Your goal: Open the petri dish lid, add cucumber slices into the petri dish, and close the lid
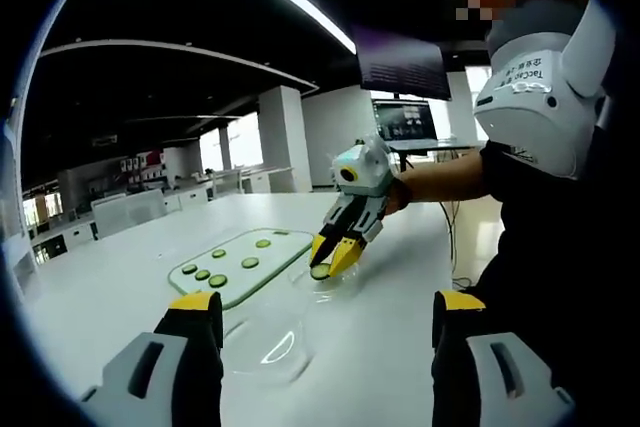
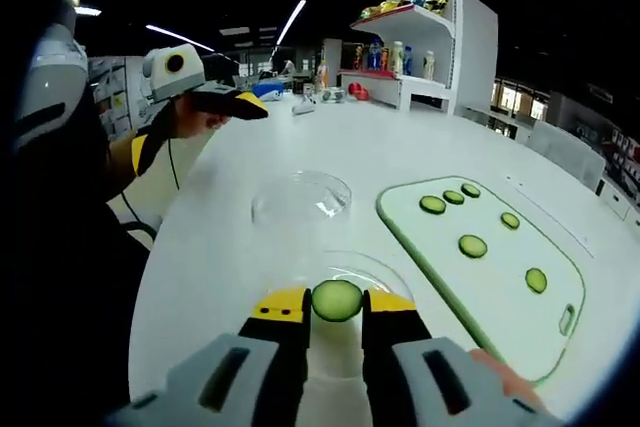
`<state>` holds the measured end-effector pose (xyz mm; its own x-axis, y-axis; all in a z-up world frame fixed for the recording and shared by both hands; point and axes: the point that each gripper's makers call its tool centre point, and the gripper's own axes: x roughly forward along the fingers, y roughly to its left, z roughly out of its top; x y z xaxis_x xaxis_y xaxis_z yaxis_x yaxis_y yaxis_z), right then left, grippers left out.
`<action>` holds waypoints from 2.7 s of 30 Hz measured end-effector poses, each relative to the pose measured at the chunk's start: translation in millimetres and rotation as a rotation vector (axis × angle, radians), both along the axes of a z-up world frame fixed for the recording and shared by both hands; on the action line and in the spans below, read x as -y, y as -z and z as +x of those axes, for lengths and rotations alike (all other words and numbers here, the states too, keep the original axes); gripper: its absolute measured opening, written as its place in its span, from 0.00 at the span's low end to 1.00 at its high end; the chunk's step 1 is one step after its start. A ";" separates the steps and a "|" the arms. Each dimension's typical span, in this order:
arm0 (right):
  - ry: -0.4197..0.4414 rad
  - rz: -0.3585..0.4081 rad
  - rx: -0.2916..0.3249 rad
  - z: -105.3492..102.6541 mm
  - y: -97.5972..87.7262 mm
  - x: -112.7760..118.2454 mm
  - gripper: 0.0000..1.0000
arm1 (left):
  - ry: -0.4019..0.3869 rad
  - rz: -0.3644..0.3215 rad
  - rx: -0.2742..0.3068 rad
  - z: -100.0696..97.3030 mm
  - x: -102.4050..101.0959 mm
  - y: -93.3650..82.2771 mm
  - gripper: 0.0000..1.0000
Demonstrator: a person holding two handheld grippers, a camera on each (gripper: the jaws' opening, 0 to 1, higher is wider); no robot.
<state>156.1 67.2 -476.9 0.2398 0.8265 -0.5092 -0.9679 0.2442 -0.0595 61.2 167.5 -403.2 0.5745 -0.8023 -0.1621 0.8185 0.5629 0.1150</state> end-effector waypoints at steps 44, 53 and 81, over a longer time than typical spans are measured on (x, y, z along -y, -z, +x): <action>0.010 -0.028 -0.048 -6.3 2.6 3.2 0.42 | -0.009 0.024 0.017 0.0 0.6 -0.2 0.82; -0.041 -0.007 -0.078 -22.2 0.6 -1.7 0.89 | -0.007 0.028 0.018 0.0 1.6 0.2 0.82; -0.078 -0.053 -0.045 -31.2 4.2 -0.7 0.97 | -0.037 0.044 -0.032 4.1 -6.8 10.0 0.93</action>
<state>124.9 68.0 -481.1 0.1518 0.8137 -0.5612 -0.9858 0.1655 -0.0267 65.2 174.2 -413.2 0.5978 -0.7721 -0.2156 0.8007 0.5880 0.1148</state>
